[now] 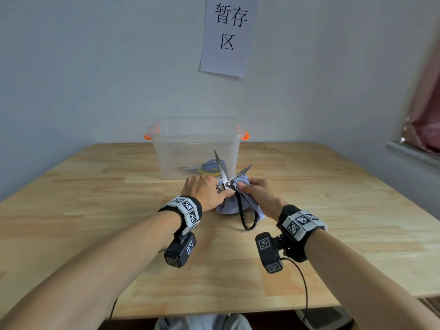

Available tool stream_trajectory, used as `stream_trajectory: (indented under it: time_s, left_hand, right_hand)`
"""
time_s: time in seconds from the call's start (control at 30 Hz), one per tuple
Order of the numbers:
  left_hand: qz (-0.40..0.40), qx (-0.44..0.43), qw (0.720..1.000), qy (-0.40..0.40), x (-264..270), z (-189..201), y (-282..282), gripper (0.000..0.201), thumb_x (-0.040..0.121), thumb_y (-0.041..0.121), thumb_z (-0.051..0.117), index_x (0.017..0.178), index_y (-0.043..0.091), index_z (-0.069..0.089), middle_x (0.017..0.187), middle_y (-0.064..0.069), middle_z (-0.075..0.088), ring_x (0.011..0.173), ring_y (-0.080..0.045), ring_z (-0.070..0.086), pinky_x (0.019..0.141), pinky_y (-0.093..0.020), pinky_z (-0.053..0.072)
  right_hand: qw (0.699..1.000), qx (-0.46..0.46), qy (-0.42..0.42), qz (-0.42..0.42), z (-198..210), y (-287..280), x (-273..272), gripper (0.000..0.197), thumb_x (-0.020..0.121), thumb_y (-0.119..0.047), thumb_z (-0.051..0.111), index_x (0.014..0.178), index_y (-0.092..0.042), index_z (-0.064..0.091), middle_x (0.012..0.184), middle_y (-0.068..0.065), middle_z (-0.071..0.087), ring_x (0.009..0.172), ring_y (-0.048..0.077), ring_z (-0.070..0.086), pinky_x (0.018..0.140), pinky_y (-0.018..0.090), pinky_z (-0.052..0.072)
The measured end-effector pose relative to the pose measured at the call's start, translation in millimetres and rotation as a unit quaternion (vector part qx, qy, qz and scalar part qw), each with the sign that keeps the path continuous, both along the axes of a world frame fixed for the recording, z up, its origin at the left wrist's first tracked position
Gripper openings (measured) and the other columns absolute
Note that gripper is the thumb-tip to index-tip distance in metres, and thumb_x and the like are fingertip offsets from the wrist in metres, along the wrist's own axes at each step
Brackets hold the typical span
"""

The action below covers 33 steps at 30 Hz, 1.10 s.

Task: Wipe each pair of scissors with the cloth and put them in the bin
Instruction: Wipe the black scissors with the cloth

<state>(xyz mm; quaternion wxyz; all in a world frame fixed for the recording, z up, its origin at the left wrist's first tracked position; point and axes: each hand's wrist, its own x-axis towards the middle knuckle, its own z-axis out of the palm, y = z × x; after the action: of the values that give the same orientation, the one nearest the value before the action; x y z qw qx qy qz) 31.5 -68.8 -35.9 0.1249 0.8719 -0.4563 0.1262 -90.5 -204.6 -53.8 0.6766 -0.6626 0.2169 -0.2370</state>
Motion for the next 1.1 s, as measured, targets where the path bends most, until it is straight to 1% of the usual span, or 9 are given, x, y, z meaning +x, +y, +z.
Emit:
stream_trajectory:
  time_s: [0.2, 0.3, 0.43, 0.57, 0.73, 0.8, 0.9, 1.0, 1.1]
  left_hand:
    - [0.004, -0.001, 1.0, -0.009, -1.2, 1.2, 1.1, 0.05, 0.085, 0.072, 0.053, 0.081, 0.024, 0.066, 0.078, 0.007, 0.069, 0.081, -0.019, 0.064, 0.068, -0.029, 0.045]
    - [0.005, 0.012, 1.0, -0.024, -0.6, 3.1, -0.1, 0.052, 0.085, 0.073, 0.052, 0.082, 0.023, 0.066, 0.08, 0.007, 0.07, 0.083, -0.02, 0.064, 0.067, -0.029, 0.041]
    - [0.002, 0.023, 0.999, -0.034, 0.0, 2.6, -1.0, 0.053, 0.085, 0.074, 0.05, 0.087, 0.024, 0.068, 0.083, 0.006, 0.07, 0.085, -0.022, 0.065, 0.069, -0.03, 0.044]
    - [-0.004, 0.012, 0.999, -0.032, -5.6, 3.0, -1.0, 0.049, 0.087, 0.071, 0.052, 0.073, 0.024, 0.056, 0.079, 0.002, 0.068, 0.08, -0.024, 0.062, 0.065, -0.03, 0.038]
    - [-0.003, 0.005, 1.0, -0.03, -3.7, 2.0, 0.3, 0.052, 0.086, 0.071, 0.052, 0.077, 0.021, 0.064, 0.076, 0.002, 0.067, 0.078, -0.024, 0.062, 0.064, -0.031, 0.041]
    - [-0.003, 0.007, 0.999, -0.037, -3.1, 0.3, 0.3, 0.054, 0.085, 0.073, 0.052, 0.079, 0.021, 0.066, 0.076, 0.002, 0.067, 0.078, -0.024, 0.062, 0.064, -0.031, 0.042]
    - [-0.001, 0.004, 0.999, -0.034, -4.3, -0.9, 0.7, 0.055, 0.086, 0.073, 0.052, 0.071, 0.02, 0.057, 0.071, 0.003, 0.063, 0.074, -0.024, 0.059, 0.062, -0.031, 0.036]
    - [-0.004, 0.011, 0.999, -0.035, -6.0, -0.2, 1.0, 0.053, 0.086, 0.072, 0.052, 0.068, 0.022, 0.054, 0.068, 0.005, 0.058, 0.072, -0.023, 0.056, 0.062, -0.03, 0.034]
    - [-0.002, 0.002, 1.0, -0.025, -7.3, -0.1, 0.7, 0.056, 0.086, 0.072, 0.052, 0.063, 0.02, 0.05, 0.066, 0.005, 0.057, 0.069, -0.022, 0.054, 0.061, -0.03, 0.033]
  right_hand:
    - [1.0, -0.012, -0.015, -0.014, 5.2, 9.4, 3.4, 0.017, 0.095, -0.007, 0.064, 0.079, -0.008, 0.06, 0.069, 0.003, 0.067, 0.059, 0.006, 0.067, 0.057, 0.018, 0.052]
    - [1.0, 0.009, -0.021, -0.01, 5.0, 10.1, 5.4, 0.013, 0.093, -0.006, 0.066, 0.083, -0.006, 0.058, 0.076, 0.008, 0.069, 0.064, 0.012, 0.069, 0.062, 0.022, 0.056]
    - [0.999, 0.015, -0.013, -0.026, 5.8, 12.6, 8.1, 0.014, 0.092, -0.008, 0.069, 0.1, 0.0, 0.06, 0.083, 0.012, 0.069, 0.072, 0.018, 0.069, 0.07, 0.028, 0.06]
    - [0.998, -0.01, 0.002, -0.067, 7.4, 14.8, 15.0, 0.015, 0.09, -0.011, 0.072, 0.089, -0.005, 0.057, 0.083, 0.013, 0.07, 0.076, 0.022, 0.069, 0.076, 0.035, 0.059]
    - [0.995, -0.05, 0.034, -0.083, 6.0, 15.5, 22.3, 0.017, 0.091, -0.02, 0.071, 0.093, -0.005, 0.064, 0.092, 0.013, 0.072, 0.096, 0.029, 0.07, 0.09, 0.043, 0.057]
    - [0.993, -0.071, 0.041, -0.09, 4.7, 16.1, 23.3, 0.026, 0.091, -0.023, 0.071, 0.1, 0.0, 0.064, 0.095, 0.014, 0.072, 0.095, 0.028, 0.071, 0.09, 0.043, 0.057]
    - [0.986, -0.108, 0.047, -0.12, 3.6, 19.5, 24.0, 0.028, 0.091, -0.025, 0.07, 0.101, 0.0, 0.061, 0.087, 0.009, 0.068, 0.088, 0.025, 0.068, 0.085, 0.043, 0.058]
    - [0.982, -0.122, 0.032, -0.141, 1.0, 21.5, 23.9, 0.019, 0.091, -0.021, 0.069, 0.087, -0.006, 0.057, 0.078, 0.005, 0.063, 0.079, 0.021, 0.064, 0.081, 0.043, 0.057]
    - [0.977, -0.14, 0.023, -0.157, 0.3, 21.5, 26.1, 0.024, 0.091, -0.017, 0.067, 0.075, -0.013, 0.05, 0.072, 0.004, 0.058, 0.076, 0.021, 0.06, 0.076, 0.043, 0.055]
